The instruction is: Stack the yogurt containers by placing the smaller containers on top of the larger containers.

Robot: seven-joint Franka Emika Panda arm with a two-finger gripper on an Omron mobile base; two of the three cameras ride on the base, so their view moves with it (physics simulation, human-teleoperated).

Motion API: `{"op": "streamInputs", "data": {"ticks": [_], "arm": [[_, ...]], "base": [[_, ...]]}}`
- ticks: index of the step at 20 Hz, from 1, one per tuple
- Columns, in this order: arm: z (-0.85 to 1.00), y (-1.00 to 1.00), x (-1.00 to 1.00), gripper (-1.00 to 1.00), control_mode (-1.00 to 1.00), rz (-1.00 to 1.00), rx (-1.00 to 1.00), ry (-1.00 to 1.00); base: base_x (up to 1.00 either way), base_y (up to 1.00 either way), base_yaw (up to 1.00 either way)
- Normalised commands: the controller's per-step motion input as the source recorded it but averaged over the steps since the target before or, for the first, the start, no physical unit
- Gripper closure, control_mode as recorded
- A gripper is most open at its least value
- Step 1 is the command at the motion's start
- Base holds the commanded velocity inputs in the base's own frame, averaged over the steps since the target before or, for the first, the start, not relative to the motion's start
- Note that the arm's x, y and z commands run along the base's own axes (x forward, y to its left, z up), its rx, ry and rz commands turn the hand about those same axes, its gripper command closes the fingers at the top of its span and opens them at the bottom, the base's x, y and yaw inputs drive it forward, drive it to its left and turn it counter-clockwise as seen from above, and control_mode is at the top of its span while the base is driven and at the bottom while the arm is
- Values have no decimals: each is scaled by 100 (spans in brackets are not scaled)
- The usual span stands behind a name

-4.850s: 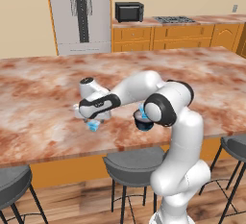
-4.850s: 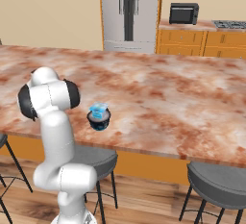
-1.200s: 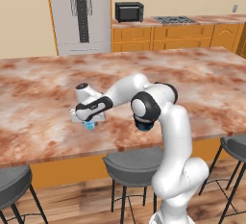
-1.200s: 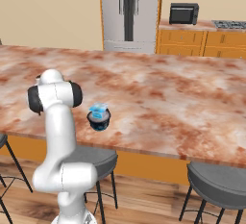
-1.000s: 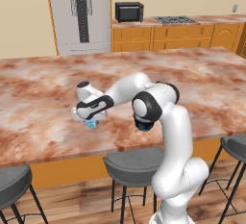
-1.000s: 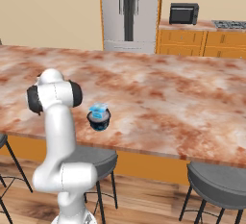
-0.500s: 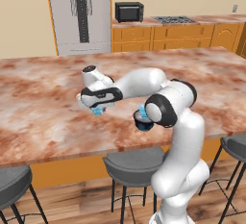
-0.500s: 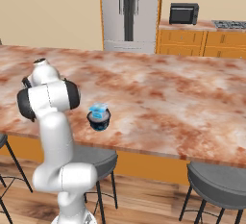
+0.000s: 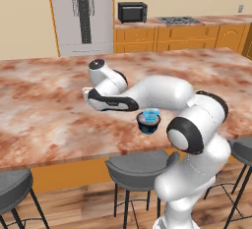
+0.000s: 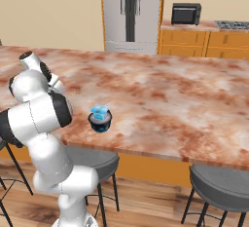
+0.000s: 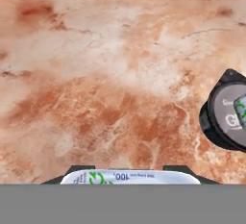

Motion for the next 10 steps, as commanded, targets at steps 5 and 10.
{"op": "streamInputs", "data": {"ticks": [5, 10], "arm": [[59, -55, -60, 100, -100, 0, 2, -24], [60, -56, -29, 100, -100, 0, 6, -11]], "base": [[0, 0, 0], [0, 0, 0]]}}
